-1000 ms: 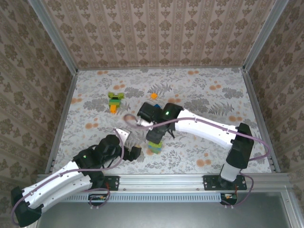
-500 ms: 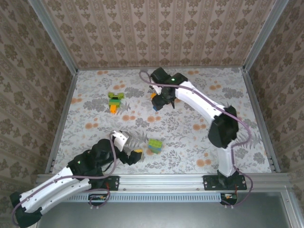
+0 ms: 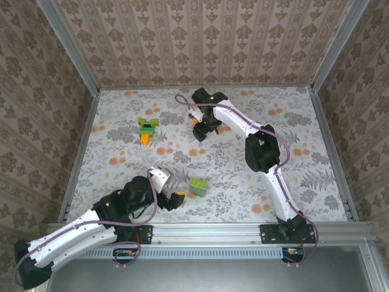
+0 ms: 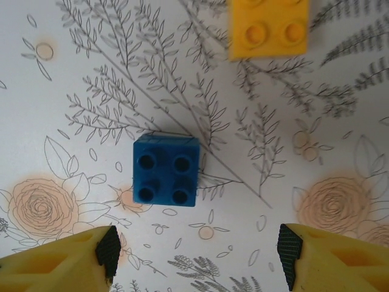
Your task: Assemble a carrot with lego
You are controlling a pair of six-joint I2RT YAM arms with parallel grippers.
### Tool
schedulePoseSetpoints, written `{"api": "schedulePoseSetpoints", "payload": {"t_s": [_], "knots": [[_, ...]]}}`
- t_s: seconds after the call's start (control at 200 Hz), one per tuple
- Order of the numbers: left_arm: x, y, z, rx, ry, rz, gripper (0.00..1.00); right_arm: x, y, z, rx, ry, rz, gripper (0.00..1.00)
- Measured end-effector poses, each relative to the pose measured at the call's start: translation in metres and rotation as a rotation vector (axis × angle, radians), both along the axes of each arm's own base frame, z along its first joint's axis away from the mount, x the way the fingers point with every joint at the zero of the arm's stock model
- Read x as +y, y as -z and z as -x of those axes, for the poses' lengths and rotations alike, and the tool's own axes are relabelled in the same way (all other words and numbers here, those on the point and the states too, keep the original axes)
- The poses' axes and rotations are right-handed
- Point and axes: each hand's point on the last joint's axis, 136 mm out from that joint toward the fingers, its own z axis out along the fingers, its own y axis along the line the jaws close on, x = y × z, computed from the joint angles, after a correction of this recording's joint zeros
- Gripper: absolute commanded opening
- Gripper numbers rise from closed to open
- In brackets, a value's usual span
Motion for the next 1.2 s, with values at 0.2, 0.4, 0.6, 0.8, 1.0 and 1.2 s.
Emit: {"api": "schedulePoseSetpoints", "payload": {"t_s": [0.2,0.4,0.6,0.8,1.0,1.2], "knots": [[0.001,0.001,0.0,-0.002,0.0,0.001,1.0,0.009,-0.003,-0.001,0.011,-0.01,-0.049,0.72],[0.0,0.003,0.0,0.001,0.002,-0.008,1.0,0.018,0.015,0.003,0.061,-0.007,-0.075,0.75],[0.0,0.004,0.0,0.003,0.002,-0.012,1.0,0.022,0.025,0.0,0.08,0.019,-0.089,0.75],[0.0,0.004,0.0,0.001,0.004,-0.013,1.0,0.025,0.039,0.002,0.111,0.044,-0.097,0.7],[0.0,0.004,0.0,0.001,0.004,-0.013,1.0,0.026,0.042,0.001,0.12,0.069,-0.103,0.54],[0.0,0.004,0.0,0.0,0.004,-0.013,1.0,0.027,0.042,0.001,0.128,0.087,-0.113,0.39]]}}
